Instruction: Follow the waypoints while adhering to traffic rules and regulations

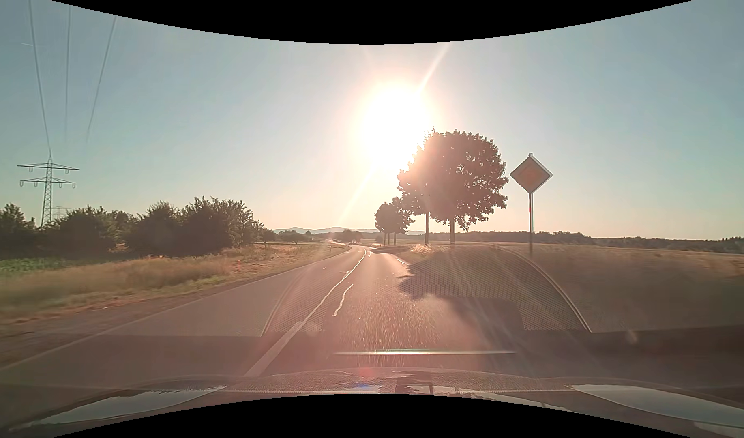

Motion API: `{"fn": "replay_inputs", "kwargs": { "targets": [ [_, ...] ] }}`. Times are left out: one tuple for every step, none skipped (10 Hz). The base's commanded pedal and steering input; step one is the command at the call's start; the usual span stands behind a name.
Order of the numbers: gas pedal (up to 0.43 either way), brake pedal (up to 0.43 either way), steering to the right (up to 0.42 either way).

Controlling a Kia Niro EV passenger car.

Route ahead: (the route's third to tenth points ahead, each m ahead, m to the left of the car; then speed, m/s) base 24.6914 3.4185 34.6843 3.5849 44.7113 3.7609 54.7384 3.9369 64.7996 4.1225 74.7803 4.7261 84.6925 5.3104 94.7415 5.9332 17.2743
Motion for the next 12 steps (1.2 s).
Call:
{"fn": "replay_inputs", "kwargs": {
  "targets": [
    [0.138,0.0,-0.001],
    [0.118,0.0,-0.002],
    [0.118,0.0,-0.001],
    [0.118,0.0,-0.002],
    [0.118,0.0,-0.002],
    [0.118,0.0,-0.002],
    [0.118,0.0,-0.002],
    [0.118,0.0,-0.001],
    [0.118,0.0,-0.002],
    [0.118,0.0,-0.001],
    [0.118,0.0,-0.001],
    [0.118,0.0,-0.001]
  ]
}}
